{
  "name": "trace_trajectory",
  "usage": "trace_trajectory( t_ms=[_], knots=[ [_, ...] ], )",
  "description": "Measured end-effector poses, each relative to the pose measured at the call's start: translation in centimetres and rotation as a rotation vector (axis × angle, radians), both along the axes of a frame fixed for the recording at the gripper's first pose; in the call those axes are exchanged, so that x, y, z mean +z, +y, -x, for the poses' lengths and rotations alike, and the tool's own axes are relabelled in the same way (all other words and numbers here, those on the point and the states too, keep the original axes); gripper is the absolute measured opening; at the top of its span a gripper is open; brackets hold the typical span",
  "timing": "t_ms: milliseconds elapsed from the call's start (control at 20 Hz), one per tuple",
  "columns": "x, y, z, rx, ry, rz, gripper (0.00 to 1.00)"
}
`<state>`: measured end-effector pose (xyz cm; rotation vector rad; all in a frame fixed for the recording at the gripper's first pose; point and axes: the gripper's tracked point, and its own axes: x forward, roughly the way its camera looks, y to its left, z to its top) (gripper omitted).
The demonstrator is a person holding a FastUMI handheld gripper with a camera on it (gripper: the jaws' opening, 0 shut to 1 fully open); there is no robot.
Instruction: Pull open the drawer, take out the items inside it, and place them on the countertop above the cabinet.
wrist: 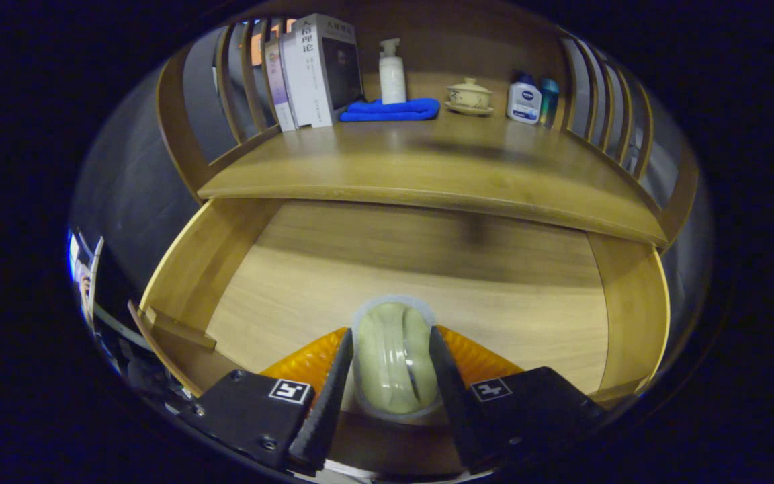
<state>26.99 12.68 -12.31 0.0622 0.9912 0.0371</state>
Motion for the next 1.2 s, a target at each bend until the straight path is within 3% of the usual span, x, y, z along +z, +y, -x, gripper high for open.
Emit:
trace_trajectory(
  t_ms=[150,400,550,850,1200],
  knots=[
    [-0.2,-0.6,-0.4,-0.004,0.005,0.02,0.64],
    [-0.8,-0.6,-0.8,0.007,-0.011,0.027,0.41],
    [-0.5,-1.0,-1.4,0.008,-0.045,0.049,0.21],
    [0.3,-1.2,-1.6,-0.004,-0.073,0.021,0.19],
    [5.1,-1.3,-2.2,0.01,-0.162,0.048,0.19]
  ],
)
